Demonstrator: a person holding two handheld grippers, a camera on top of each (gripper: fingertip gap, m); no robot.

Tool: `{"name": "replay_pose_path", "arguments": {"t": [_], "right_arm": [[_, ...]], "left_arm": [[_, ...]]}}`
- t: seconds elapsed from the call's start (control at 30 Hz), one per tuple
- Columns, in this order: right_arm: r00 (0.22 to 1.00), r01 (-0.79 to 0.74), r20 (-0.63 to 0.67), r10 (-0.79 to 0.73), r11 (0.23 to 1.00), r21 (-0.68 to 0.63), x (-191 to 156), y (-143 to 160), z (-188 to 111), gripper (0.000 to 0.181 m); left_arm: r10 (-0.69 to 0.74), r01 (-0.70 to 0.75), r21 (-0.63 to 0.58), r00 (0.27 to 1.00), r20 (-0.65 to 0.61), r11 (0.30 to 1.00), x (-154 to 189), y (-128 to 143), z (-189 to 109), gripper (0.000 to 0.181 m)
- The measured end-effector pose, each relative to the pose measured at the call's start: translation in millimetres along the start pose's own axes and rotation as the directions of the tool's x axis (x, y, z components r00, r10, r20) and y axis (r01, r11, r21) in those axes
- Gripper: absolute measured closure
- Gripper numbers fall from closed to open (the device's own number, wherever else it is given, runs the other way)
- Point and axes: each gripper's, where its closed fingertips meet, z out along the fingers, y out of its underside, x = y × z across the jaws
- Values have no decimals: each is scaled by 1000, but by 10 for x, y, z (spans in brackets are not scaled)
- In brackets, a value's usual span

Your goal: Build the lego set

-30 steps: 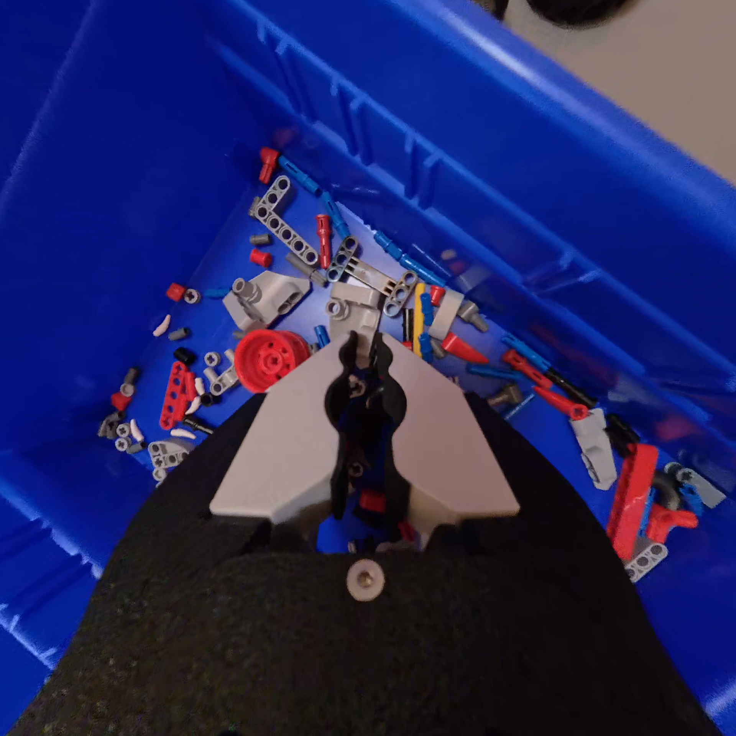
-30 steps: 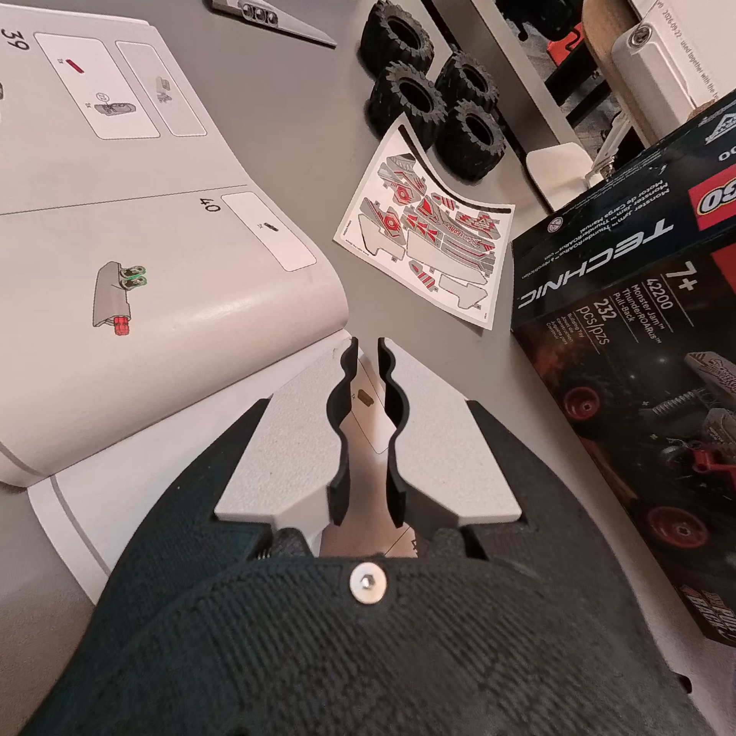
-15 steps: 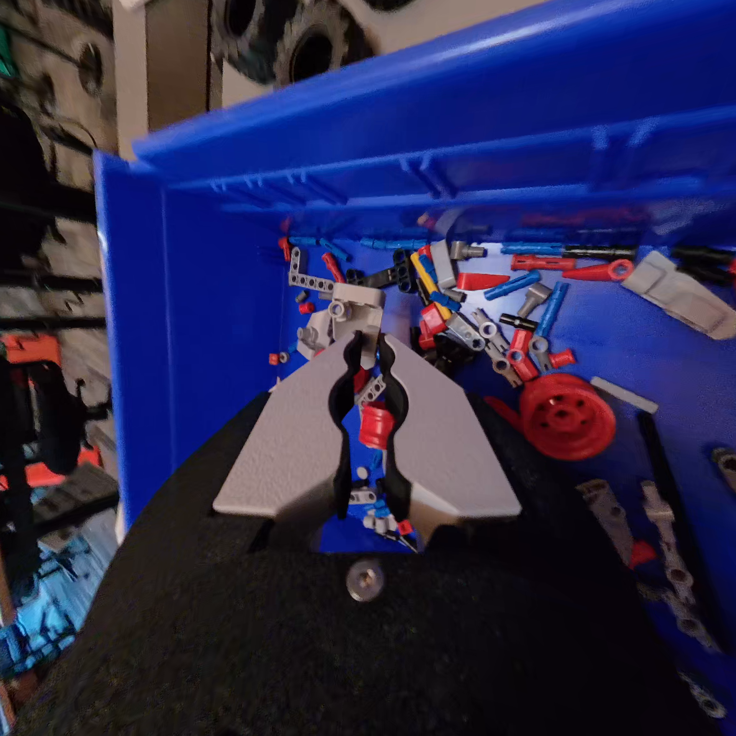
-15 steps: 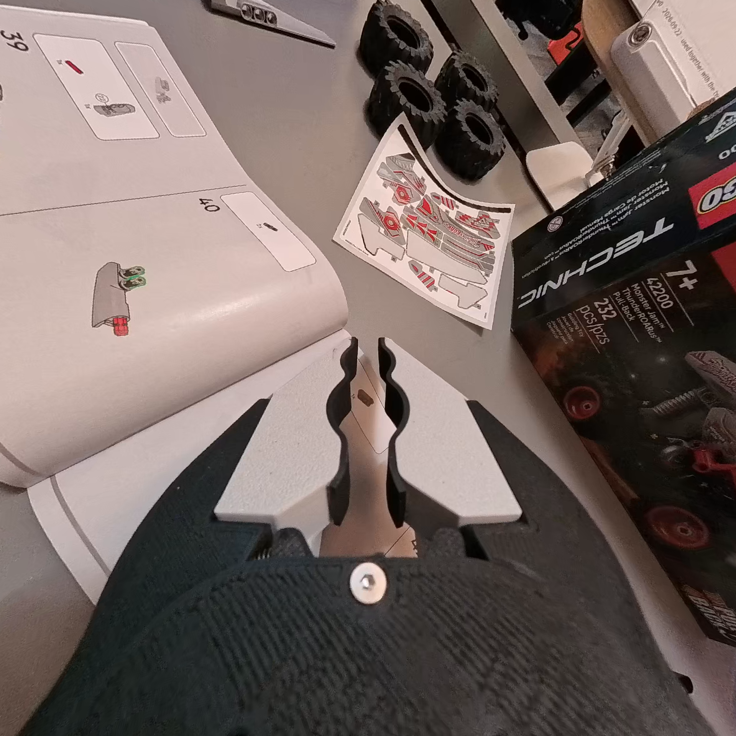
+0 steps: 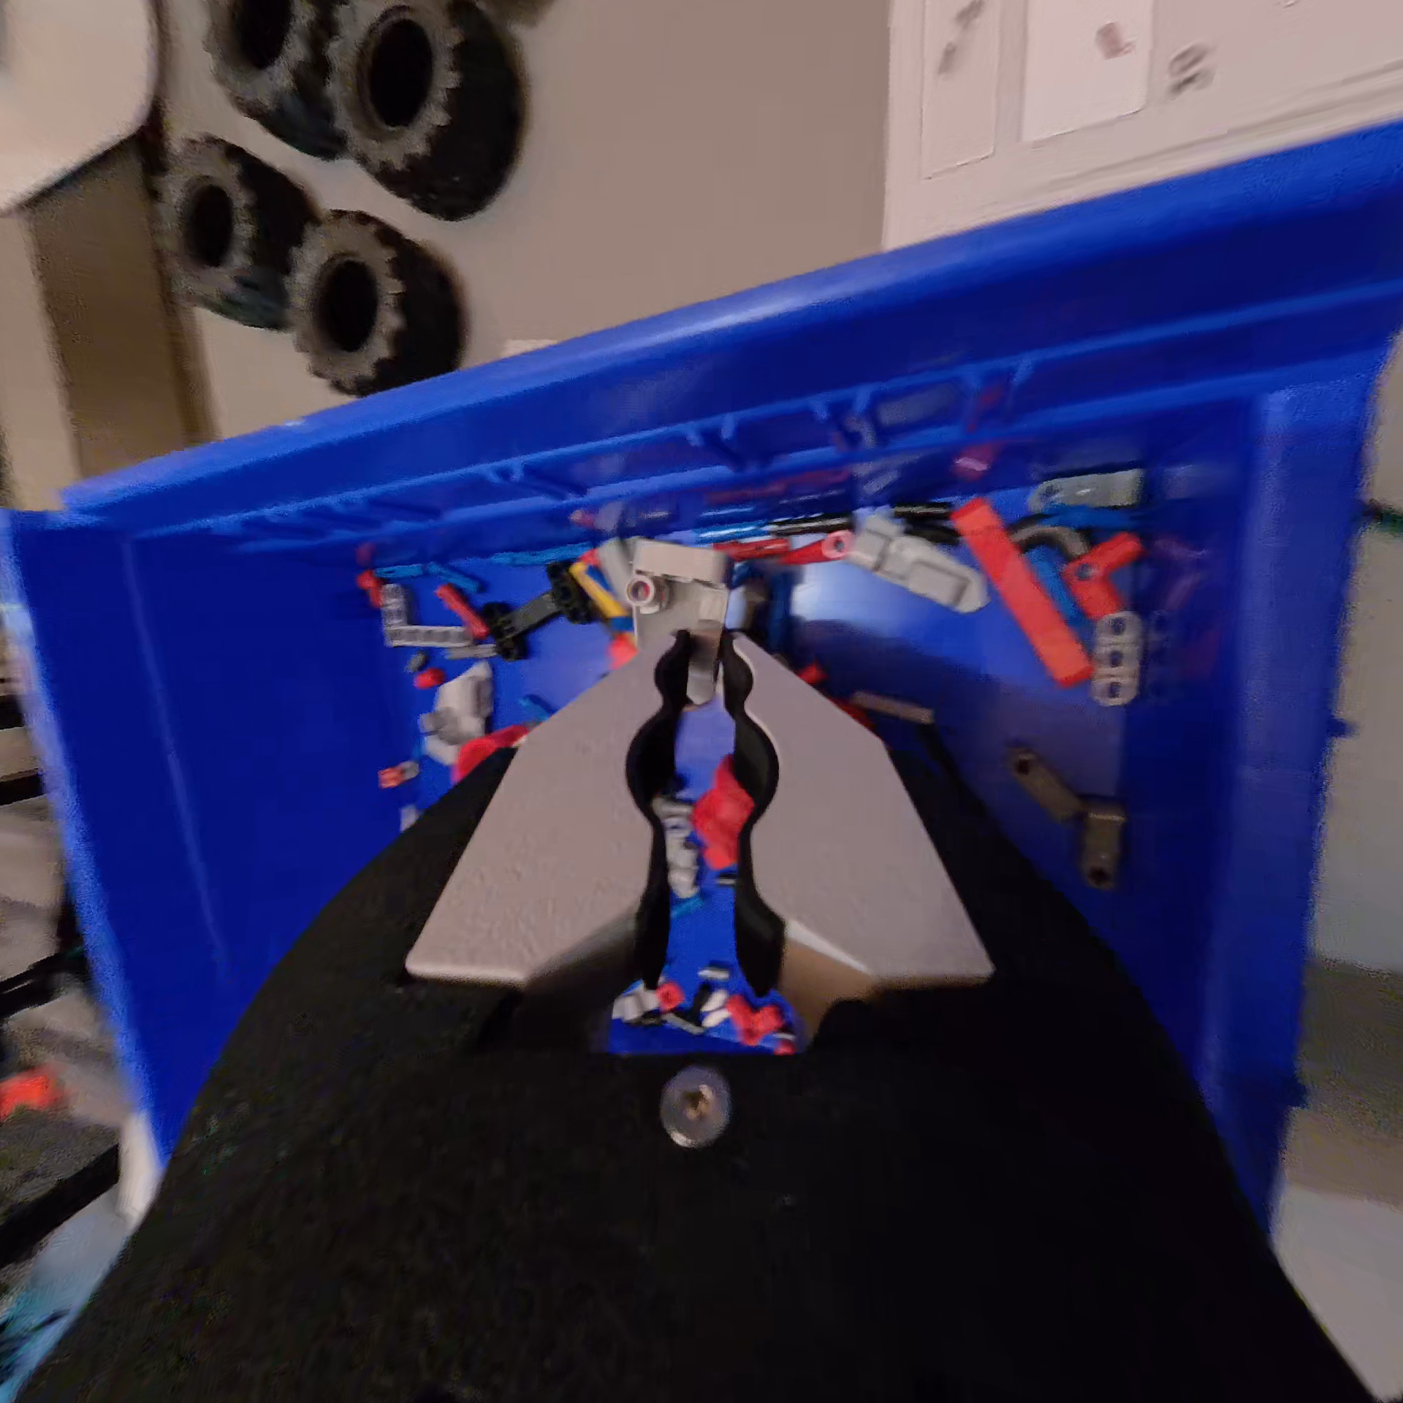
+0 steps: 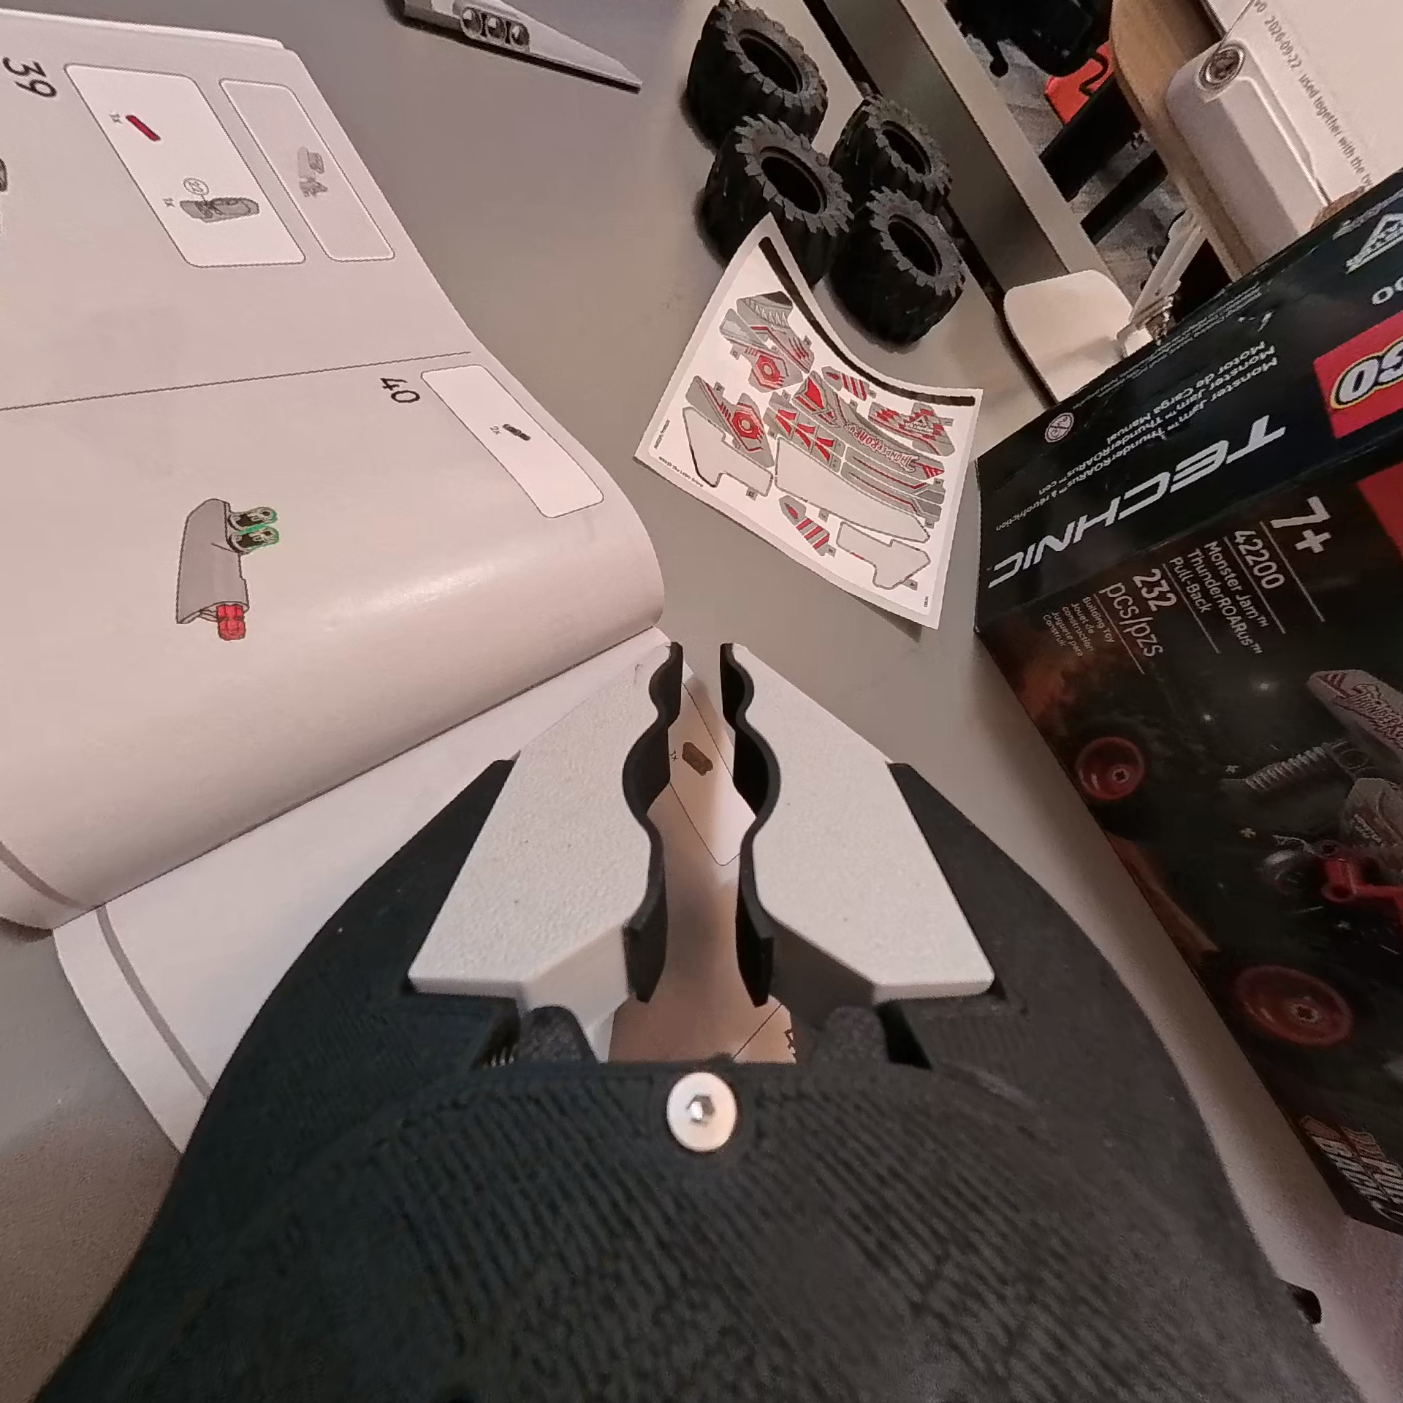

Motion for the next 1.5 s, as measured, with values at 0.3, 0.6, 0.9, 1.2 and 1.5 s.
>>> {"name": "replay_pose_path", "arguments": {"t": [0.3, 0.6, 0.9, 1.2, 1.5], "right_arm": [[1000, -1, 2, 1, 1000, 0, -1, 0, 1, 174], [1000, 1, 3, -1, 1000, 0, -5, -1, 1, 174], [1000, -7, 7, 7, 1000, -3, 0, 2, 7, 174], [1000, 5, 2, -5, 1000, -2, -3, -1, 10, 176], [1000, 4, 0, -4, 1000, -4, 1, 0, 16, 177]], "left_arm": [[-342, 344, 51, 938, -55, 937, -98, 29, -11, 166], [-746, 769, 95, 571, 343, 632, -888, 733, 275, 165], [-805, 782, 195, 565, 180, 592, -855, 489, 423, 156], [-784, 781, 98, 620, 4, 618, -544, 362, 273, 141], [-795, 758, 351, 348, 496, 550, -1304, 766, -2, 161]]}}
